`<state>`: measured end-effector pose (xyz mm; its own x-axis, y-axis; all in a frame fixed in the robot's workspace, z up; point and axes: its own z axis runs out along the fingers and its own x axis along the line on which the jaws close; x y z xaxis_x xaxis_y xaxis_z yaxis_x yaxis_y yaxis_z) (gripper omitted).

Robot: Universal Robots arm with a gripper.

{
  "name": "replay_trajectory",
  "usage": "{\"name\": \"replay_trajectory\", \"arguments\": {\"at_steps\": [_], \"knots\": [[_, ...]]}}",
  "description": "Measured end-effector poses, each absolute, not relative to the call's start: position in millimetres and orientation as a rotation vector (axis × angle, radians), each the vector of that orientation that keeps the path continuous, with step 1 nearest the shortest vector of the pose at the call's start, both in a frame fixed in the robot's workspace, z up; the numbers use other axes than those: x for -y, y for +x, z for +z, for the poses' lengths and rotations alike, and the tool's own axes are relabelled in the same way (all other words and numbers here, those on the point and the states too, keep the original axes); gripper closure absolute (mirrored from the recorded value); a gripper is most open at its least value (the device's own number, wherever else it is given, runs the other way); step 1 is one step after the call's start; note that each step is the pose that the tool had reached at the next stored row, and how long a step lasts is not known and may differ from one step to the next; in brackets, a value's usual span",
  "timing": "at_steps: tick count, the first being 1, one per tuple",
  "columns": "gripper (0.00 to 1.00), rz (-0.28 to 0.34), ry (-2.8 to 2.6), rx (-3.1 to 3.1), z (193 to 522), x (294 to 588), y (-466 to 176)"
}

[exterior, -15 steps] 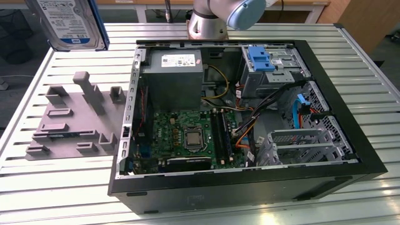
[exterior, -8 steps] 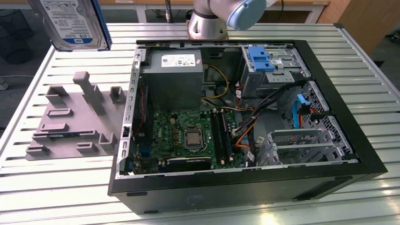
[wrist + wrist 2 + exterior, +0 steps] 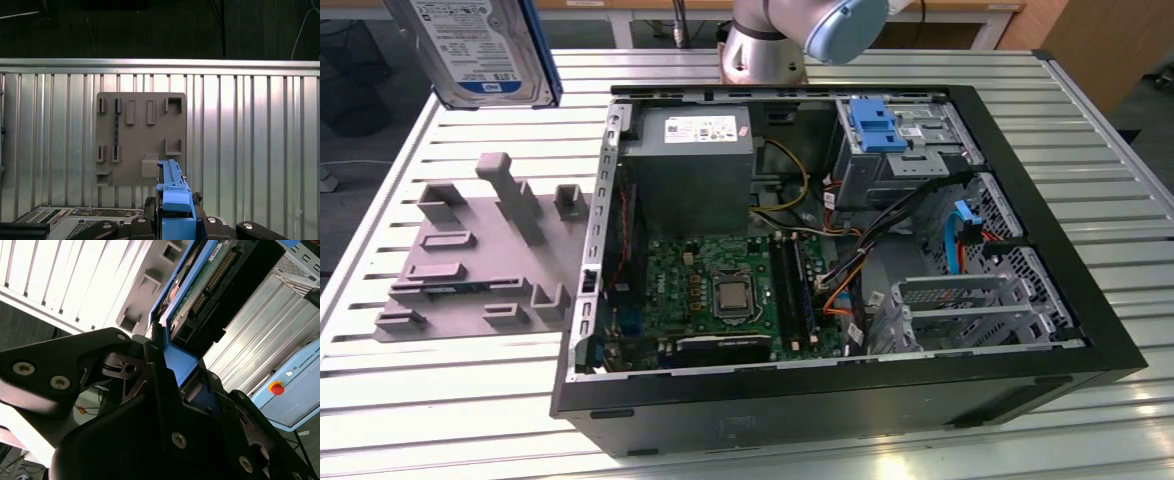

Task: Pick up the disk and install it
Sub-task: 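Pick up the disk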

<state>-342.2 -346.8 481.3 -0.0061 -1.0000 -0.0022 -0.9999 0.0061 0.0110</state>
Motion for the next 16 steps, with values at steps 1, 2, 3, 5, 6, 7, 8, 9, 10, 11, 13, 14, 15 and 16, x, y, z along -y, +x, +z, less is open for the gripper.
{"name": "replay_trajectory", "arguments": {"at_steps": [1, 2, 3, 5, 6, 7, 8, 9, 10, 11, 13, 14, 15, 16], "knots": [[0.64, -0.015, 2.21, 2.224, 481.3, 346.8, -342.0], [0.64, -0.015, 2.21, 2.224, 481.3, 346.8, -341.6], [0.64, -0.015, 2.21, 2.224, 481.3, 346.8, -341.3], [0.64, -0.015, 2.21, 2.224, 481.3, 346.8, -340.9], [0.64, -0.015, 2.21, 2.224, 481.3, 346.8, -340.6], [0.64, -0.015, 2.21, 2.224, 481.3, 346.8, -340.5], [0.64, -0.015, 2.21, 2.224, 481.2, 346.8, -340.2], [0.64, -0.015, 2.21, 2.224, 481.3, 346.8, -340.1], [0.64, -0.015, 2.21, 2.224, 481.3, 346.8, -339.9], [0.64, -0.015, 2.21, 2.224, 481.3, 346.8, -339.7], [0.64, -0.015, 2.21, 2.224, 481.3, 346.8, -339.2], [0.64, -0.015, 2.21, 2.224, 481.3, 346.8, -338.9], [0.64, -0.015, 2.21, 2.224, 481.3, 346.8, -338.5], [0.64, -0.015, 2.21, 2.224, 481.2, 346.8, -338.2]]}}
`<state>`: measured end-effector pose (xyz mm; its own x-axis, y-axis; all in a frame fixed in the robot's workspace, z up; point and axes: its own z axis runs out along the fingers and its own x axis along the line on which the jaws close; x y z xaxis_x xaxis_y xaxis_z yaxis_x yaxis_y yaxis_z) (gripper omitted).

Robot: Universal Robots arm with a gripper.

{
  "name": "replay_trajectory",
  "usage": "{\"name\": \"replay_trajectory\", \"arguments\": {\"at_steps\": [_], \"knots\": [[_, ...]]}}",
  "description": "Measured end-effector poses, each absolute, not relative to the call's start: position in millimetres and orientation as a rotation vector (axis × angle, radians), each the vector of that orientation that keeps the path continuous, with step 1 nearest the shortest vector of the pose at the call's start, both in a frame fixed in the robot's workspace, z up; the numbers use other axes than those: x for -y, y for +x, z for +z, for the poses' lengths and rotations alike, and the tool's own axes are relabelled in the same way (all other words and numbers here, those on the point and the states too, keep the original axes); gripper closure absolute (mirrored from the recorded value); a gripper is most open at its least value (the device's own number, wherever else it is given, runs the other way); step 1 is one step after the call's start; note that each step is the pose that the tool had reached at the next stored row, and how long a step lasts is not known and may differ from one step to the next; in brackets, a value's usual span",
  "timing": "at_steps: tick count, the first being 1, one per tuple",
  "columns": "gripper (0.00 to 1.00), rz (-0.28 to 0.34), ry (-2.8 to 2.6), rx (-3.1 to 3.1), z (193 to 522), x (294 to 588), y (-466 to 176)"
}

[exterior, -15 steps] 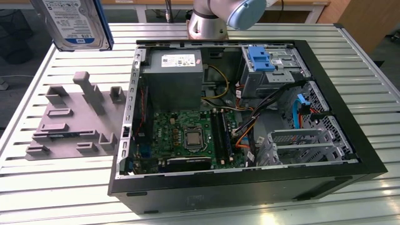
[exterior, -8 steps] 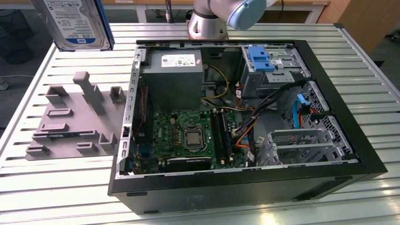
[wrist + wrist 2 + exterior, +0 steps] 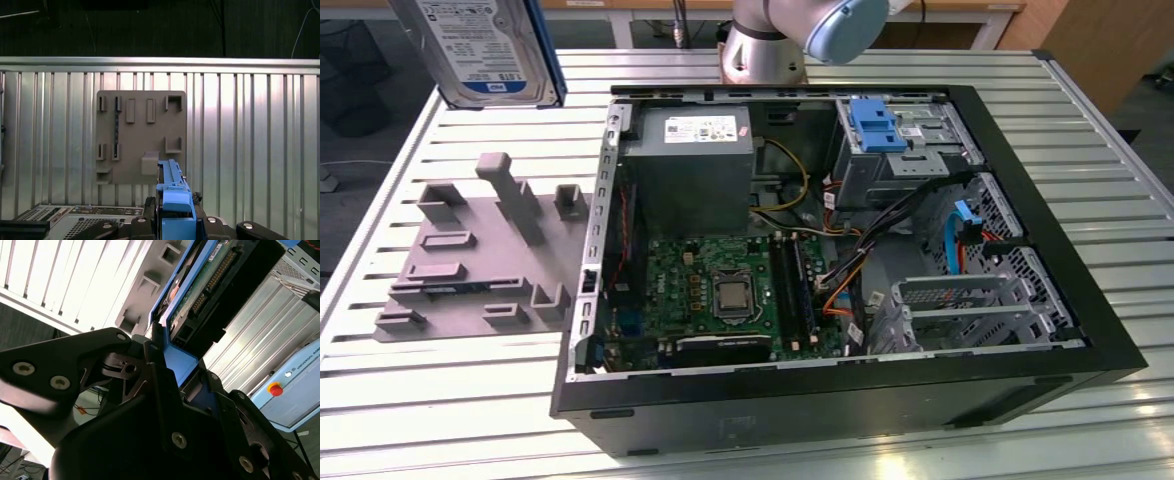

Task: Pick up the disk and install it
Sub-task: 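Pick up the disk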

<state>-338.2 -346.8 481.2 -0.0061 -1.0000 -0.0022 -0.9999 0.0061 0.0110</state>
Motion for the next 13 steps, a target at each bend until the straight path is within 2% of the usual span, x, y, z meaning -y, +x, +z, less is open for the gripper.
{"name": "replay_trajectory", "arguments": {"at_steps": [13], "knots": [[0.64, -0.015, 2.21, 2.224, 481.2, 346.8, -335.0]]}}
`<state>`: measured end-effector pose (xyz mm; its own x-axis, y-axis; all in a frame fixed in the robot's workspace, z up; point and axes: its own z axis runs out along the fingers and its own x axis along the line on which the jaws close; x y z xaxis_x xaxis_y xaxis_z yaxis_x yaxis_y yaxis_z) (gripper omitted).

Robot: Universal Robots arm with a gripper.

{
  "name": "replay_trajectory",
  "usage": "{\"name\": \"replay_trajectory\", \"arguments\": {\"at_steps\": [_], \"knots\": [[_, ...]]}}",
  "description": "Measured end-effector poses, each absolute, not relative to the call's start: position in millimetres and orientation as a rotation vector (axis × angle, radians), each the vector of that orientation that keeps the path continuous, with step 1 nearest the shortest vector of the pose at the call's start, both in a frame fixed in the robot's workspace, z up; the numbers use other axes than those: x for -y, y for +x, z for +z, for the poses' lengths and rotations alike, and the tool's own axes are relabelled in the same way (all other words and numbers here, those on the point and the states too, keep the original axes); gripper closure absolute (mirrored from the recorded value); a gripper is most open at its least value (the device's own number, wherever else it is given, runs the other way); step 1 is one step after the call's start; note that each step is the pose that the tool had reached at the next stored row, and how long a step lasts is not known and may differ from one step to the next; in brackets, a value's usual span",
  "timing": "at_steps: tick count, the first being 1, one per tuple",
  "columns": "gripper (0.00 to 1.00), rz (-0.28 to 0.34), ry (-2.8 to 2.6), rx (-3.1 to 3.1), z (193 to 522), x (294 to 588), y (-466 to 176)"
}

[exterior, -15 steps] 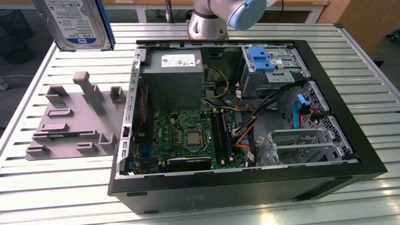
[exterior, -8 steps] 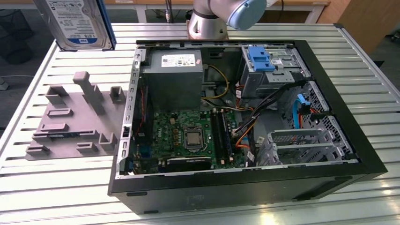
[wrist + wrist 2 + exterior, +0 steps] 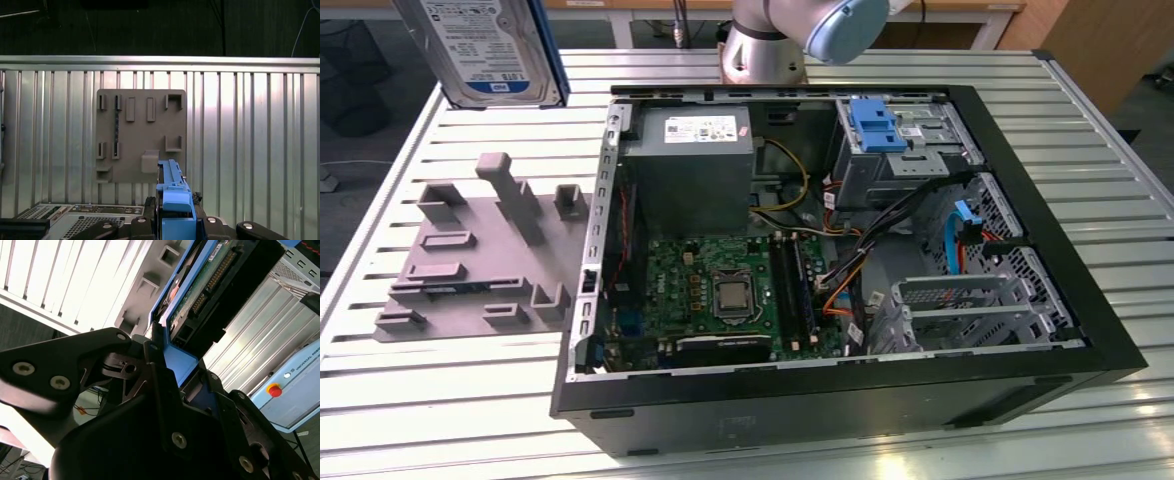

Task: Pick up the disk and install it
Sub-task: 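Pick up the disk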

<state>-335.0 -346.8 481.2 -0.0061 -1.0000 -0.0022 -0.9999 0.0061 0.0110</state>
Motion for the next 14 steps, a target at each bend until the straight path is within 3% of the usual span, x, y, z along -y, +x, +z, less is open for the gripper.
{"name": "replay_trajectory", "arguments": {"at_steps": [14], "knots": [[0.64, -0.015, 2.21, 2.224, 481.1, 346.8, -331.8]]}}
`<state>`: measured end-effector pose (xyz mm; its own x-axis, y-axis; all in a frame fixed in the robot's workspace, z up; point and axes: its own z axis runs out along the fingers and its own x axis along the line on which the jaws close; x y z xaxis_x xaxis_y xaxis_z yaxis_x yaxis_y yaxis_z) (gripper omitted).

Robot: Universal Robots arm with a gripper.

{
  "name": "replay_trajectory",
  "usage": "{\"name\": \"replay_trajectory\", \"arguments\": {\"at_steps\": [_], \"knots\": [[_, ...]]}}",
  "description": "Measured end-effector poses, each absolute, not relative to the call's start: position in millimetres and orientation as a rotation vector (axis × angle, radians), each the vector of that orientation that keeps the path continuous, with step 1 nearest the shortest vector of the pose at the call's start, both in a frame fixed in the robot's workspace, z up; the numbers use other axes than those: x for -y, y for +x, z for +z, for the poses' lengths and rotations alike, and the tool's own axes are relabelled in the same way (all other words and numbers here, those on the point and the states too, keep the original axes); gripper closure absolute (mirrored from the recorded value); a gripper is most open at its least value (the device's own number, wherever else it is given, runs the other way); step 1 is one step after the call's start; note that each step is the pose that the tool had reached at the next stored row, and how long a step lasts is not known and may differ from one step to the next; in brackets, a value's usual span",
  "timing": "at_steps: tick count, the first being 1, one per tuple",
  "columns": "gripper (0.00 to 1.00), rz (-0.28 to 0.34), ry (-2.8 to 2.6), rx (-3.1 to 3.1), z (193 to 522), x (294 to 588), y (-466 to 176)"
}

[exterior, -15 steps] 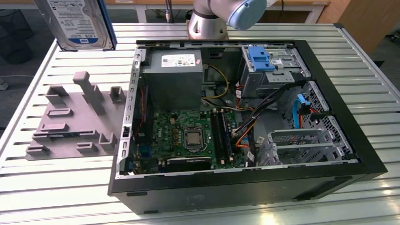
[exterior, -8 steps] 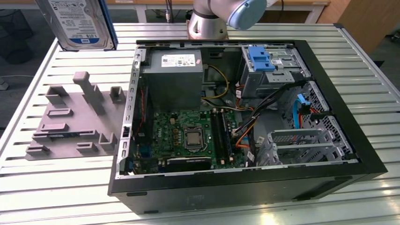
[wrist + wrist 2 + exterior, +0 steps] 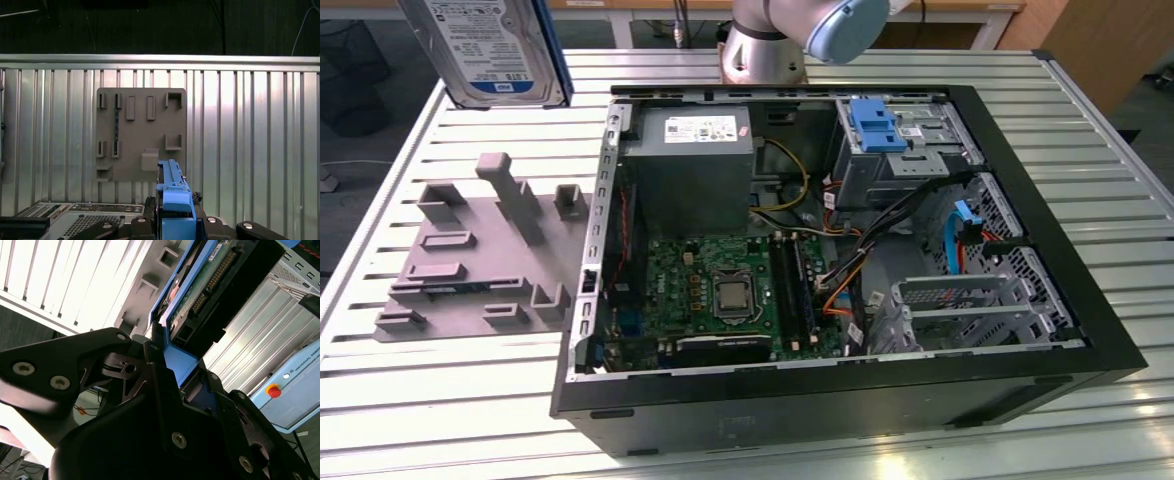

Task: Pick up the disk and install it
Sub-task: 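Pick up the disk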

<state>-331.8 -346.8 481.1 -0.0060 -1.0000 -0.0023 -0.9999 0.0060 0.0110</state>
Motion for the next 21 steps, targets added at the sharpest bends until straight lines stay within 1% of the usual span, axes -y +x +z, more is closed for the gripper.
{"name": "replay_trajectory", "arguments": {"at_steps": [21], "knots": [[0.64, -0.015, 2.21, 2.224, 481.1, 346.8, -319.7]]}}
